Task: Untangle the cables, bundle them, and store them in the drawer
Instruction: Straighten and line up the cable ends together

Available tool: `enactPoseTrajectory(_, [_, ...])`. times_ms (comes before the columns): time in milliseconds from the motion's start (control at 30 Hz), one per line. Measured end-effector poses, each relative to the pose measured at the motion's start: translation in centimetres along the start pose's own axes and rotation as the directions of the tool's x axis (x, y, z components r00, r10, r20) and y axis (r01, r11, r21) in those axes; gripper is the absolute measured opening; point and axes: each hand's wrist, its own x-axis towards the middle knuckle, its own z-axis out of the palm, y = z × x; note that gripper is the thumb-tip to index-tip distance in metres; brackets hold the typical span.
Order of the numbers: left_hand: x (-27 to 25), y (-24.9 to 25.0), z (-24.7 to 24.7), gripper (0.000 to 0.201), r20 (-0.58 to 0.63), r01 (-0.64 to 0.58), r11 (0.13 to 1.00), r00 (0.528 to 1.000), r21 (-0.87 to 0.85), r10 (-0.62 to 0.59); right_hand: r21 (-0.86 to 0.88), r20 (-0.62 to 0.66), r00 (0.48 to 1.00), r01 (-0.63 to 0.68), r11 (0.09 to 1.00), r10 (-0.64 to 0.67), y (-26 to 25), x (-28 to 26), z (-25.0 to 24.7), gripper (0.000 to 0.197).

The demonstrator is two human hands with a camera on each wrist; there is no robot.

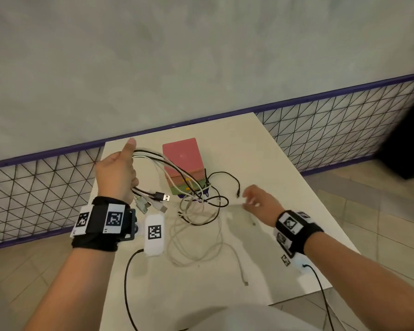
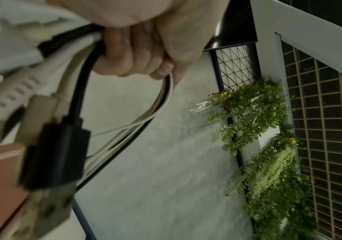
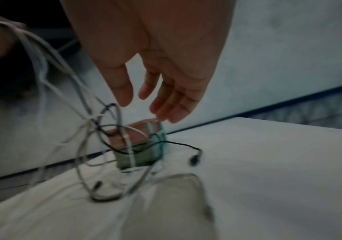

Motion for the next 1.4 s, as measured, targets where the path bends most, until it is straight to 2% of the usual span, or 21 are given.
enactPoseTrajectory(67, [-0.5,-0.1,0.7,0.042,0.046,-0.018,1.000,0.999,-0.009,0.019,-0.018,0.014,0.989,0.149,0.989,-0.149,-2.8,0.5,1.6,0.049])
enactPoseTrajectory(133, [-0.9,0.0,1.1,0.045,0.090,-0.042,0.999,0.995,-0.018,0.044,-0.035,0.053,0.989,0.140,0.989,-0.138,-4.3,1.7,2.6,0.058])
enactPoseTrajectory(200, [-1.1,0.3,1.2,0.045,0.095,-0.052,0.999,0.994,-0.019,0.053,0.018,0.126,0.991,0.038,0.999,-0.040,-4.7,2.5,2.9,0.025])
enactPoseTrajectory(233, [-1.0,0.5,1.0,0.044,0.091,-0.051,0.999,0.994,-0.018,0.053,0.176,0.147,0.989,-0.032,0.984,0.006,-4.8,2.5,2.9,0.008])
enactPoseTrajectory(333, [-0.5,0.5,-0.1,0.041,0.073,-0.043,0.998,0.996,-0.034,0.046,0.602,0.145,0.981,-0.192,0.775,0.130,-3.9,2.0,2.7,0.015])
enactPoseTrajectory(433, [-0.1,0.1,-0.7,0.042,0.048,-0.020,0.998,0.999,-0.055,0.023,0.713,0.245,0.965,-0.247,0.656,0.097,-3.3,1.3,1.7,0.005])
enactPoseTrajectory(500, [0.3,0.7,-1.0,0.042,-0.005,0.003,0.997,1.000,-0.078,-0.004,0.670,0.305,0.952,-0.239,0.703,0.032,-3.8,0.9,0.7,0.012])
enactPoseTrajectory(600, [1.1,2.0,-1.5,0.038,-0.062,0.004,0.992,0.998,-0.125,-0.011,0.365,0.373,0.927,-0.171,0.915,0.024,-4.2,0.3,-0.8,0.035])
enactPoseTrajectory(667, [1.0,2.2,-1.4,0.036,-0.056,-0.011,0.992,0.998,-0.125,0.004,0.177,0.388,0.921,-0.119,0.977,0.042,-3.8,0.2,-1.5,0.047])
enactPoseTrajectory(733, [0.7,1.8,-0.9,0.033,-0.040,-0.014,0.989,0.999,-0.148,0.008,0.158,0.326,0.945,-0.094,0.983,0.038,-3.4,0.3,-2.2,0.038])
enactPoseTrajectory(833, [0.2,1.3,-0.1,0.035,-0.014,0.038,0.985,0.999,-0.169,-0.041,0.463,0.133,0.987,-0.143,0.875,0.091,-2.9,0.2,-2.7,0.030])
enactPoseTrajectory(867, [0.2,1.2,-0.1,0.036,-0.007,0.042,0.985,0.999,-0.165,-0.044,0.424,0.106,0.992,-0.113,0.898,0.075,-2.9,0.1,-2.6,0.027])
enactPoseTrajectory(933, [0.3,1.4,-0.2,0.035,-0.013,0.020,0.982,1.000,-0.187,-0.022,0.057,0.066,0.996,-0.060,0.997,0.056,-2.2,0.1,-2.1,0.031])
enactPoseTrajectory(1000, [0.4,1.7,-0.1,0.033,-0.009,0.000,0.978,1.000,-0.207,-0.002,-0.309,0.063,0.992,-0.085,0.947,0.110,-1.9,0.0,-1.6,0.017])
enactPoseTrajectory(1033, [0.3,1.8,-0.1,0.034,-0.001,-0.006,0.980,1.000,-0.200,0.006,-0.339,0.112,0.979,-0.126,0.932,0.173,-1.9,-0.1,-1.6,0.005])
enactPoseTrajectory(1100, [0.2,1.7,0.1,0.038,-0.009,-0.024,0.984,1.000,-0.175,0.023,-0.234,0.268,0.917,-0.235,0.943,0.295,-1.9,-0.2,-1.8,0.048])
enactPoseTrajectory(1133, [0.2,1.6,0.2,0.039,-0.025,-0.029,0.985,0.999,-0.171,0.025,-0.059,0.358,0.872,-0.337,0.940,0.335,-2.0,-0.4,-1.7,0.059])
enactPoseTrajectory(1200, [0.4,1.2,0.3,0.041,-0.047,-0.013,0.986,0.999,-0.164,0.005,0.366,0.453,0.846,-0.464,0.807,0.281,-2.1,-0.6,-1.5,0.066])
enactPoseTrajectory(1267, [0.6,0.6,0.0,0.044,-0.037,0.005,0.991,0.999,-0.135,-0.010,0.716,0.371,0.905,-0.422,0.556,0.209,-1.8,-0.6,-1.5,0.055])
enactPoseTrajectory(1367, [0.7,-0.6,-0.6,0.046,-0.027,-0.002,0.996,1.000,-0.087,0.000,0.942,0.239,0.954,-0.273,0.197,0.182,-2.0,-0.3,-2.8,0.029])
enactPoseTrajectory(1400, [0.6,-0.9,-0.7,0.044,-0.027,-0.009,0.997,1.000,-0.081,0.007,0.959,0.230,0.961,-0.251,0.129,0.156,-2.1,-0.4,-3.4,0.029])
